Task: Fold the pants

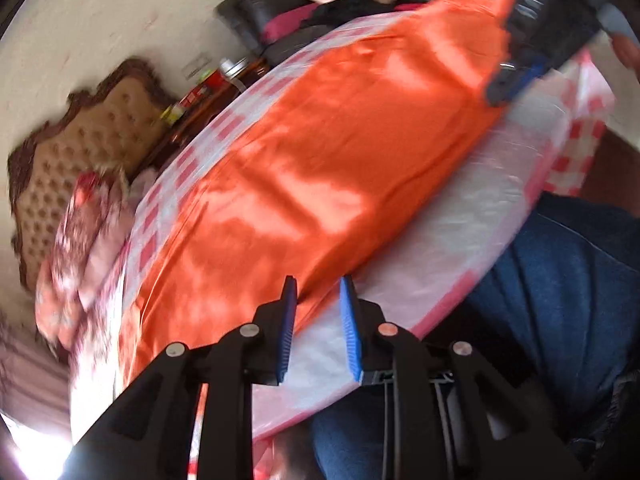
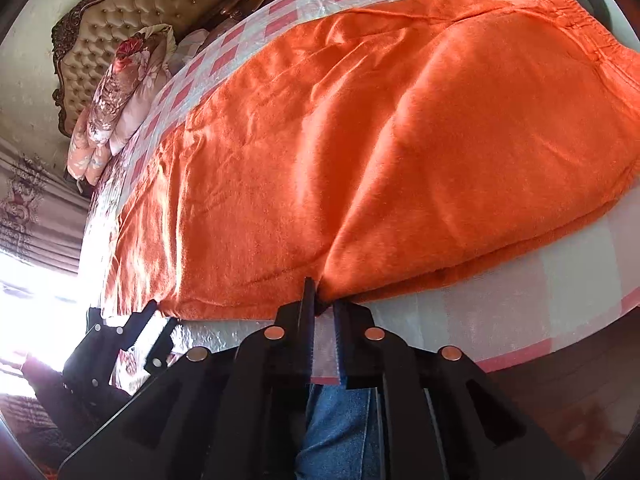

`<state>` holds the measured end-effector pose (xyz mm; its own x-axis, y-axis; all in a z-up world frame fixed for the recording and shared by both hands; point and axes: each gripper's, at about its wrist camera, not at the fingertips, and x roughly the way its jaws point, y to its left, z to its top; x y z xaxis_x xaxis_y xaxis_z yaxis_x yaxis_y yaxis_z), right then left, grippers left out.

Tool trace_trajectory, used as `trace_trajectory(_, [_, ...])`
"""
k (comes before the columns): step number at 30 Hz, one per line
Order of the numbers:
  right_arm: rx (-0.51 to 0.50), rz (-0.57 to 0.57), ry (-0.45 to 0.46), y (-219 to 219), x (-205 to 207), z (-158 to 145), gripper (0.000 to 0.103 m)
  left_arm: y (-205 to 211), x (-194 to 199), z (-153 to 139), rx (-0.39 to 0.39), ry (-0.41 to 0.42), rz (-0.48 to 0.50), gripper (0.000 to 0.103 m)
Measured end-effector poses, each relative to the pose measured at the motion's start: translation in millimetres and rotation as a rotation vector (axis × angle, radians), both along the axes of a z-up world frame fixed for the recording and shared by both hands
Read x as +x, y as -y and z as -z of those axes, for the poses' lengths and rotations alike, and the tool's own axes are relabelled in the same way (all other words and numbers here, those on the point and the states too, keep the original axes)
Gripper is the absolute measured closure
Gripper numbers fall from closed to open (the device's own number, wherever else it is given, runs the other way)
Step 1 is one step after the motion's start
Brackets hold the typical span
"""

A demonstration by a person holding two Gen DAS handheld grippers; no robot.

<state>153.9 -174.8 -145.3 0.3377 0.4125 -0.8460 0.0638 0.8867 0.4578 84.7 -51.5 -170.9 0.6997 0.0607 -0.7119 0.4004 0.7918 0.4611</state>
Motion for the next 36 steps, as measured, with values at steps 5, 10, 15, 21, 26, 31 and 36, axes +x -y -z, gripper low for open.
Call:
trace_trajectory(5, [0.026, 0.020, -0.004, 16.8, -0.2, 1.2, 0.087, -33.1, 3.7, -4.0, -0.048, -0.028, -0.085, 0.079])
trace_trajectory(10, [-0.008, 0.008, 0.000, 14.3, -0.1, -0.2, 0.087, -54.4, -11.3, -17.8, -0.112, -0.109, -0.063, 0.073])
trace_trajectory(15, [-0.024, -0.003, 0.003, 10.0, 3.1, -1.2, 0.086, -90.7, 19.5, -64.0, -0.381, -0.037, -0.127, 0.070])
trace_trajectory(21, [-0.061, -0.014, 0.004, 3.0, 3.6, -3.0, 0.087, -118.7, 158.1, -46.2, -0.442, -0.019, -0.135, 0.068])
trace_trajectory(26, [-0.047, -0.013, -0.004, 4.1, 3.7, -2.1, 0.086, -114.0, 227.8, -25.5, -0.409, -0.199, -0.035, 0.073])
trace_trajectory(31, [-0.070, -0.029, -0.006, 2.2, 5.4, -2.4, 0.095, -107.2, 249.4, -18.3, -0.311, -0.226, -0.004, 0.103])
trace_trajectory(36, [-0.053, -0.038, -0.019, 2.2, 4.4, -0.8, 0.090, -114.2, 246.0, -26.7, -0.373, -0.192, -0.074, 0.100])
